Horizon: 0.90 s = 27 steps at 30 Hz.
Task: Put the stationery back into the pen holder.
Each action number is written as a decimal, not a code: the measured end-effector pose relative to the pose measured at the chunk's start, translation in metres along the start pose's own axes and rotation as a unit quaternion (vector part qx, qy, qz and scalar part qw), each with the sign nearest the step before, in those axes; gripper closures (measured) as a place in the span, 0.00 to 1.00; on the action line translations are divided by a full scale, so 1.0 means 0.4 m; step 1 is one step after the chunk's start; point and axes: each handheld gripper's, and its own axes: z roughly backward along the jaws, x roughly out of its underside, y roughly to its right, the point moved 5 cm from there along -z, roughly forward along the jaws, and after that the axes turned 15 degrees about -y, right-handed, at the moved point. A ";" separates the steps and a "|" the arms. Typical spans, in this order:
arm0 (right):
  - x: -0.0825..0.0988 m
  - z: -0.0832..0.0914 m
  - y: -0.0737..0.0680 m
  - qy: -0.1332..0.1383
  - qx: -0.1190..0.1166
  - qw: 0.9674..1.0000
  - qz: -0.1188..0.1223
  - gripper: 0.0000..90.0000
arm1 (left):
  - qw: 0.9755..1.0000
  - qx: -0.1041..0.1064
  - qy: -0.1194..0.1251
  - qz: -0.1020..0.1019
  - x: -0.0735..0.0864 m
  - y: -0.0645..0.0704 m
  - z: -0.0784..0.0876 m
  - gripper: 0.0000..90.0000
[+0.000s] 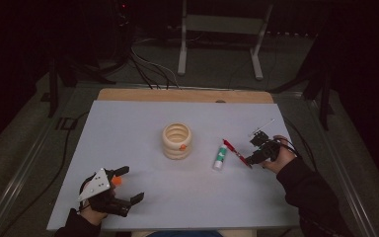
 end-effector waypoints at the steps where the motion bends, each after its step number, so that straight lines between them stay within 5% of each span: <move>1: 0.000 -0.003 0.001 -0.004 0.003 1.000 0.003 0.58 | 1.000 0.000 0.000 0.000 0.000 0.000 0.000 0.00; 27: -0.033 -0.067 -0.004 -0.063 0.015 0.997 0.031 0.73 | 1.000 0.001 -0.001 0.001 0.000 0.000 -0.002 0.00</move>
